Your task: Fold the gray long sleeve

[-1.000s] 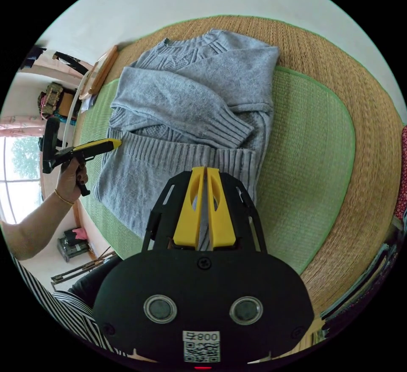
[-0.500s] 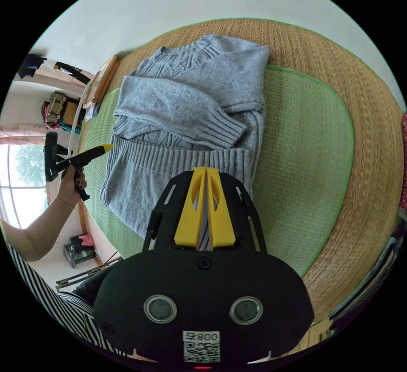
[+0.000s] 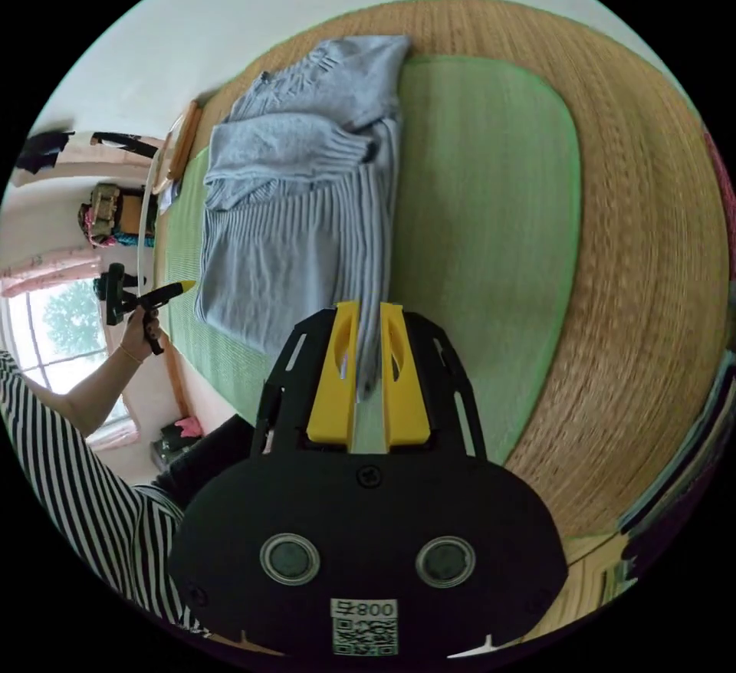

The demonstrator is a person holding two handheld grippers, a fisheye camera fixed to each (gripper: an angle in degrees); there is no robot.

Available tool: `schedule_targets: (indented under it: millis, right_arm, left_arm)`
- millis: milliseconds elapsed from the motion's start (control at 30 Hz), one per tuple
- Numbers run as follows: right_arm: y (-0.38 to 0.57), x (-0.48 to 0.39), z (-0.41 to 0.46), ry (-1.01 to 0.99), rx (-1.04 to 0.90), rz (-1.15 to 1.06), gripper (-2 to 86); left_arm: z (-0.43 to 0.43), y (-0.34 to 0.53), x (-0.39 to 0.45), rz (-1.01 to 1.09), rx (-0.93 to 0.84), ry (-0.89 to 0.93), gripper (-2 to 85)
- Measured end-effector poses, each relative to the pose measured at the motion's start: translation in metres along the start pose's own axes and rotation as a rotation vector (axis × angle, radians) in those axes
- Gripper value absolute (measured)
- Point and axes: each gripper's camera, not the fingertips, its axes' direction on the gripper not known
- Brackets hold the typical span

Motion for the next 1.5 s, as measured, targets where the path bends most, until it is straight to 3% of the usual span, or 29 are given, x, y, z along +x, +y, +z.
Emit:
schedule_targets:
  millis: [333,667,833,1267,1500]
  right_arm:
    - [0.025,0.058,0.016,-0.238,-0.124,0.156,4.8]
    - [0.027,0.092,-0.004,-0.362,-0.08,0.16,4.3]
    - [0.028,0.104,-0.002,-0.397,-0.086,0.191,6.8]
    - [0.028,0.123,-0.018,-0.549,-0.138,0.198,2.4]
    - [0.02,0.129,0.012,-0.506,-0.208,0.257,2.7]
  left_arm:
    - [0.016,0.006,-0.039,-0.08,-0.075,0.151,3.9]
    - [0.0,0.01,-0.064,-0.126,-0.031,0.28,2.9]
    - [0.001,0.009,-0.07,-0.126,-0.033,0.283,2.8]
    - [-0.022,0.023,-0.081,-0.165,-0.023,0.339,2.7]
    - [0.007,0.02,-0.085,-0.206,-0.065,0.261,3.4]
